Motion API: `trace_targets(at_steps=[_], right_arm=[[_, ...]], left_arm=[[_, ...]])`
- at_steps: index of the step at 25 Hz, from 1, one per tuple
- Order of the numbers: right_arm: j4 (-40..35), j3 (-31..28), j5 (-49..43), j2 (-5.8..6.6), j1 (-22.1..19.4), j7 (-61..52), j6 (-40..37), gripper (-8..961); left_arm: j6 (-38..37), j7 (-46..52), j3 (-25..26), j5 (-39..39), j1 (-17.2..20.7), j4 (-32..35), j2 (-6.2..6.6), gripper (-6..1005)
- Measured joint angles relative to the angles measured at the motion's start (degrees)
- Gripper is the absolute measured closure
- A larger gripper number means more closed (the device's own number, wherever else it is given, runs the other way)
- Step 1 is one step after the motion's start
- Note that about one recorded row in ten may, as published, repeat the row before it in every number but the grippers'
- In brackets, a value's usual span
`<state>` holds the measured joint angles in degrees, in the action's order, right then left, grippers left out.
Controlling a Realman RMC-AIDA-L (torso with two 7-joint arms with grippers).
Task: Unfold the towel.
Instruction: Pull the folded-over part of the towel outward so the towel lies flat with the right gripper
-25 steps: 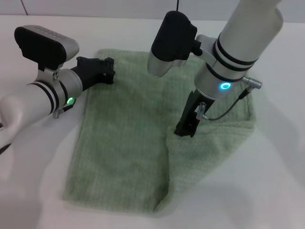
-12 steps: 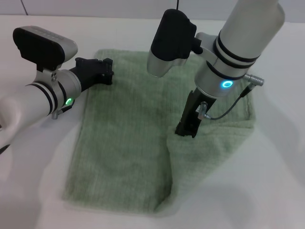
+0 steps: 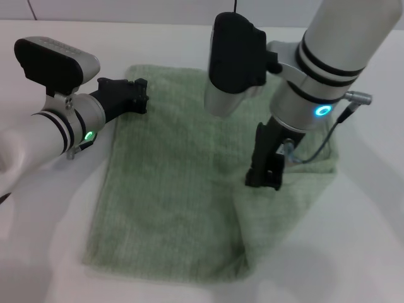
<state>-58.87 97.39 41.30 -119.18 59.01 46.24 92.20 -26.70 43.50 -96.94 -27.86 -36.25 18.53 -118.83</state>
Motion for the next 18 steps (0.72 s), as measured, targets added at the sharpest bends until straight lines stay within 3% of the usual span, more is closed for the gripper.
trace_targets(at_steps=[9, 18], right_arm=[[-9.46, 1.68, -2.49, 0.0, -0.9, -0.46, 10.08, 942], [-9.82, 6.03, -1.28, -0.05, 0.54, -1.42, 11.67, 941]], left_arm=[[-0.07, -0.02, -0.09, 0.0, 0.11, 0.1, 0.09, 1000], [-0.11, -0.02, -0.32, 0.0, 0.8, 1.41, 0.09, 1000]])
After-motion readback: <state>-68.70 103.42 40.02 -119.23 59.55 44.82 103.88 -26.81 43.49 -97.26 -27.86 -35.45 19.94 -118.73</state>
